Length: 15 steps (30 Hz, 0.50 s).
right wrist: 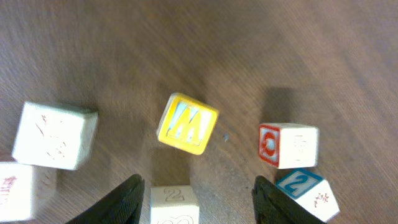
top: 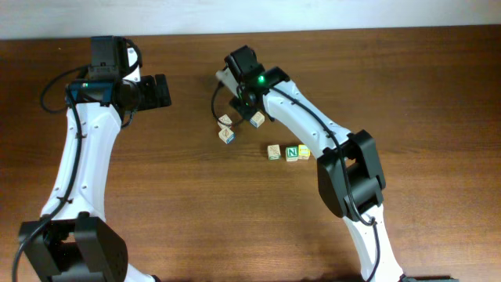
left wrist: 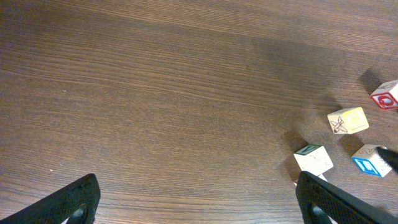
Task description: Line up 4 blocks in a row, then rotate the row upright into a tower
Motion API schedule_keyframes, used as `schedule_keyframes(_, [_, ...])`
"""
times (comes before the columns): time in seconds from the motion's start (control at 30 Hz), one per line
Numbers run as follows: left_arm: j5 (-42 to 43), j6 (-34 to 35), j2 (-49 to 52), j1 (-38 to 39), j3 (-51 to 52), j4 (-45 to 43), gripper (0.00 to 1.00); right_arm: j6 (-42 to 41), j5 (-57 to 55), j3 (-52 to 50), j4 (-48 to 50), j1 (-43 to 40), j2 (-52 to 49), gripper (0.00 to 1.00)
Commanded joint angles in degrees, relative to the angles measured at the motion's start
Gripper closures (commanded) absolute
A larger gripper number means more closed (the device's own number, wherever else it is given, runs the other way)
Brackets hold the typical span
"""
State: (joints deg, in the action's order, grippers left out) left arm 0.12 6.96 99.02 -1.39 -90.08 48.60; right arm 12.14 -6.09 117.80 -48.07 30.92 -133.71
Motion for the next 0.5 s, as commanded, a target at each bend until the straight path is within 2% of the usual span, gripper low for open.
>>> schedule_keyframes(0.0, [-0.3, 0.5, 0.4, 0.2, -0.6, -0.1, 0.01, -26.9, 1.9, 1.9, -2.3, -1.3, 2.9, 0.44])
schedule_keyframes(0.07, [-0.3, 0.5, 0.4, 0.2, -0.6, -0.1, 0.01, -50.2, 0.9, -3.8, -2.5, -1.9, 2.7, 0.44])
schedule_keyframes(0.1, [-0.4, 0.5, 0.4, 0.2, -0.6, 0.0, 0.01, -55.0, 1.1, -5.6, -2.4, -1.6, 2.7, 0.44])
schedule_keyframes(0.27, [-0.4, 0.5, 0.4, 0.2, -0.6, -0.1, 0.01, -56.0, -2.4, -12.9, 5.5, 1.0, 2.7, 0.43])
schedule_keyframes(0.37, [-0.4, 0.5, 0.4, 0.2, -0.6, -0.1, 0.01, -60.7, -2.4, -16.1, 9.6, 0.9, 2.7, 0.48])
schedule_keyframes(0.43, [-0.4, 0.5, 0.4, 0.2, -0.6, -0.1, 0.01, -60.6, -3.9, -16.5, 10.0, 0.9, 2.4, 0.51])
schedule_keyframes(0.47, [-0.3, 0.5, 0.4, 0.2, -0.6, -0.1, 0.01, -59.9, -4.9, -16.5, 10.0, 0.9, 2.4, 0.56])
